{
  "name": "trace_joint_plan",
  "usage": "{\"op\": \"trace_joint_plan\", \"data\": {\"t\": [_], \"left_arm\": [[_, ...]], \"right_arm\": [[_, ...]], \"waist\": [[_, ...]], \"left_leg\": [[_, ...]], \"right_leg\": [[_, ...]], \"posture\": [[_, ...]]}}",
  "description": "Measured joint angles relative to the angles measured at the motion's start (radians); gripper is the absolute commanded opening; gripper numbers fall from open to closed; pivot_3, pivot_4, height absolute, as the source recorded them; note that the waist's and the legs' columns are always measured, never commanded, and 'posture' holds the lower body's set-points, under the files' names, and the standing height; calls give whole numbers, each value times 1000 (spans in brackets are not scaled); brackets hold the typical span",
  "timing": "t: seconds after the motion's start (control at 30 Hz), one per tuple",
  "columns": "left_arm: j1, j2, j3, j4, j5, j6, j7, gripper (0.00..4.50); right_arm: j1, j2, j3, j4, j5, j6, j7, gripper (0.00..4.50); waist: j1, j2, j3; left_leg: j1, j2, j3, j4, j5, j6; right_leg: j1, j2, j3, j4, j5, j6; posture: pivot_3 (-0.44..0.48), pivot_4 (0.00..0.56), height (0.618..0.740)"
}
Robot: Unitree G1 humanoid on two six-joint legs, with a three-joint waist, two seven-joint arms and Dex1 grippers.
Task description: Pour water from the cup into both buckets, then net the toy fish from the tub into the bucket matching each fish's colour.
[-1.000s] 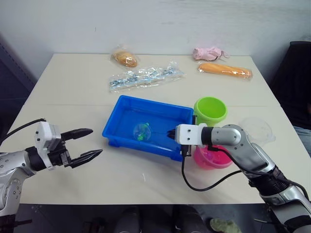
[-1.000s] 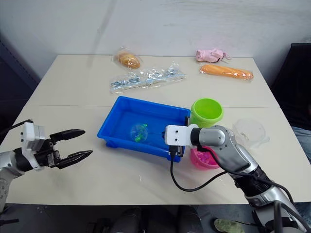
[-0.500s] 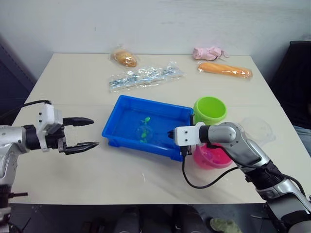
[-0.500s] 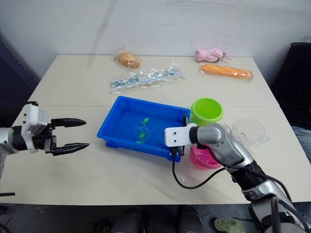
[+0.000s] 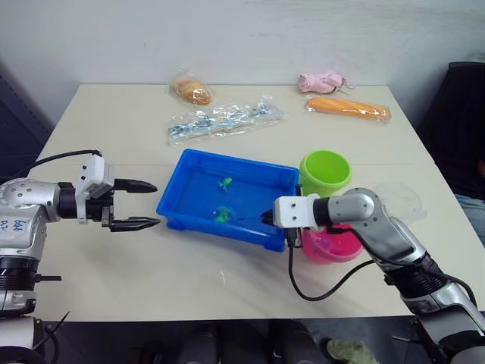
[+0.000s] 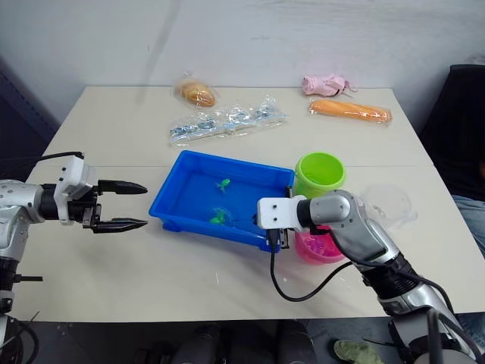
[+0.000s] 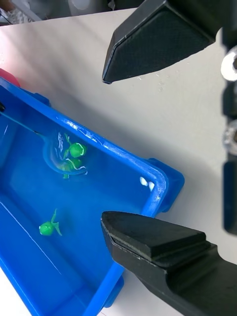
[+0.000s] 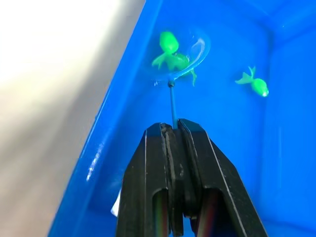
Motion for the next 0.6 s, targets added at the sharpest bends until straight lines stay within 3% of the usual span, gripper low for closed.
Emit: {"op": "trace_joint_plan", "data": {"t": [0.27,0.6], "left_arm": [[7,-23,11,-3,-5,-7,-2,4459],[125,-57,124,-140,-92,59,62,4459]], "right_arm": [[1,-1,-73,-52,120,174,13,0],[14,-14,-221,-105,311,393,-12,0]], "waist": [[0,0,0],[8,0,0]], "left_leg": [[0,1,0,0,0,0],[0,1,-2,0,0,0]], "right_leg": [[0,0,0,0,0,0],[0,-2,0,1,0,0]], "posture": [[0,150,740],[0,150,740]]}}
